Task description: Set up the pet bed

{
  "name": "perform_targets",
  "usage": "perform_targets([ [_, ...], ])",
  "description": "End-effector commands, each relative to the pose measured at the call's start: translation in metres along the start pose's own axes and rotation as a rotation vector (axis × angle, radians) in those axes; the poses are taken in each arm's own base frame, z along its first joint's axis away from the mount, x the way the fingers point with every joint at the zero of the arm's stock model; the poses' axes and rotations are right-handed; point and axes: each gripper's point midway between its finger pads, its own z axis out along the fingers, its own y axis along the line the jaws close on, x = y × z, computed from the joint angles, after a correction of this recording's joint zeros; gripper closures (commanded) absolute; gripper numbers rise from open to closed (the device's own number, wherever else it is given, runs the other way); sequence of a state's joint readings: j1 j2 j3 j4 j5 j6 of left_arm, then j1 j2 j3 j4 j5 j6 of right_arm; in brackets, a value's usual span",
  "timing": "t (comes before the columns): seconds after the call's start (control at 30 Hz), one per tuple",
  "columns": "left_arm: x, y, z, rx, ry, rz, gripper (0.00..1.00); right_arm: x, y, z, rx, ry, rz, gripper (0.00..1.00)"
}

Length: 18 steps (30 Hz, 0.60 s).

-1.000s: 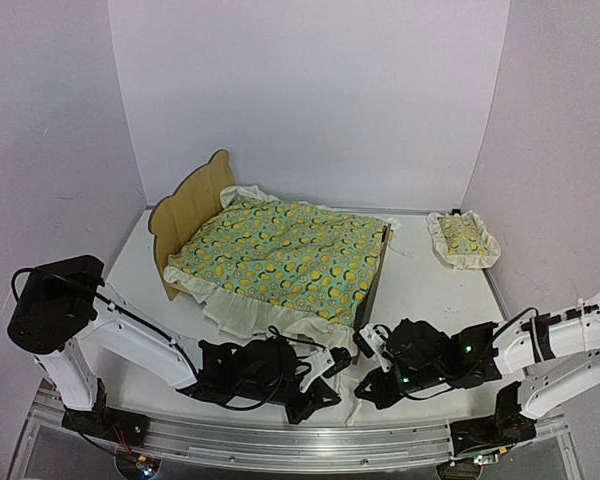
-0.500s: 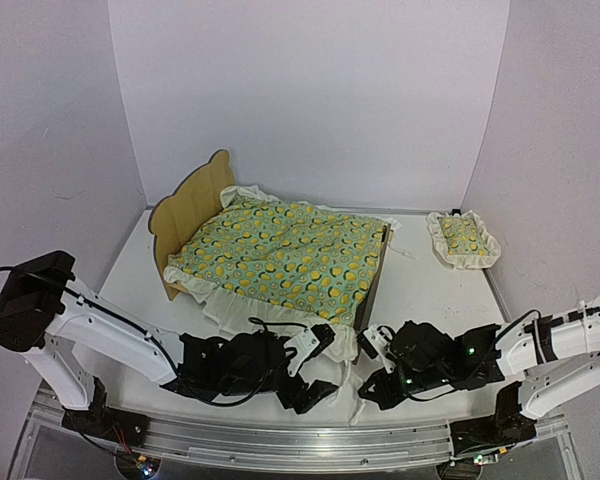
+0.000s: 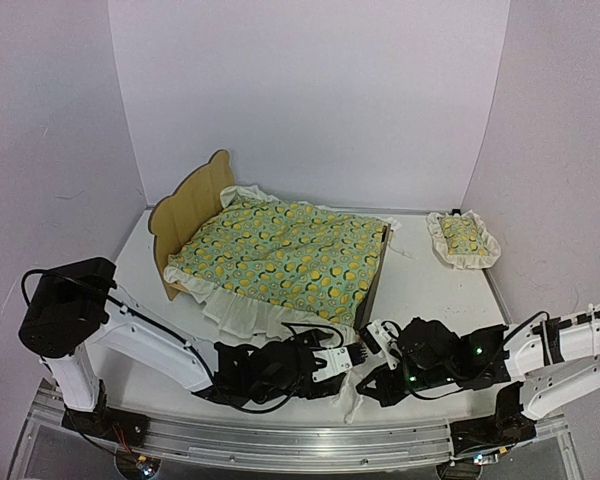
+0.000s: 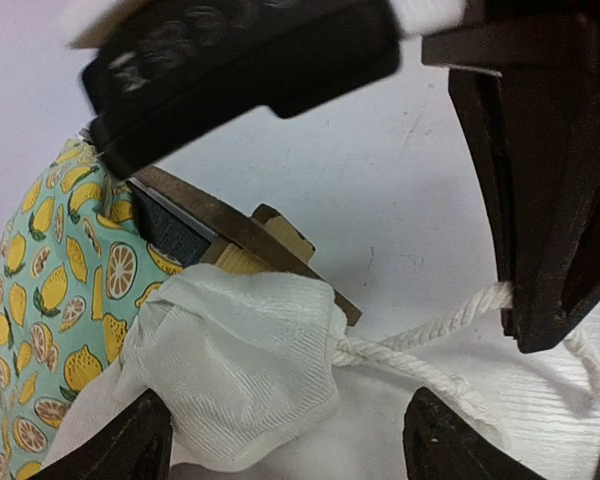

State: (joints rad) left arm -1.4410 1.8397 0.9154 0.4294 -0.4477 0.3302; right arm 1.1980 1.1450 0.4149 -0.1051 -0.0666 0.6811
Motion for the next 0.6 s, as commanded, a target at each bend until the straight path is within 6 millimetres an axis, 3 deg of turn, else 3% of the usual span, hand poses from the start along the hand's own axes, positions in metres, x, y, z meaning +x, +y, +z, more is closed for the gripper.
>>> perform_targets([
  [0.0,-0.032,0.023,0.010,-0.139,-0.049,0.132,0.28,-0.012,0.012,-0.004,-0.052,-0.049,0.008,1.00],
  [0.13,-0.030,0.042,0.014,-0.254,-0.019,0.137,0.56,-0.012,0.012,-0.006,-0.059,-0.053,0.011,1.00],
  [0.23,-0.034,0.059,0.009,-0.310,-0.026,0.107,0.72,-0.014,0.014,-0.008,-0.066,-0.060,0.011,1.00],
  [0.33,-0.042,0.077,-0.002,-0.334,-0.060,0.016,0.95,-0.017,0.016,-0.008,-0.070,-0.065,0.011,1.00],
  [0.37,-0.044,0.081,-0.005,-0.331,-0.076,-0.037,1.00,-0.017,0.016,-0.008,-0.067,-0.069,0.012,1.00],
  [0.57,-0.044,0.103,-0.011,-0.185,-0.138,-0.365,1.00,-0.021,0.015,-0.009,-0.058,-0.084,0.018,1.00],
])
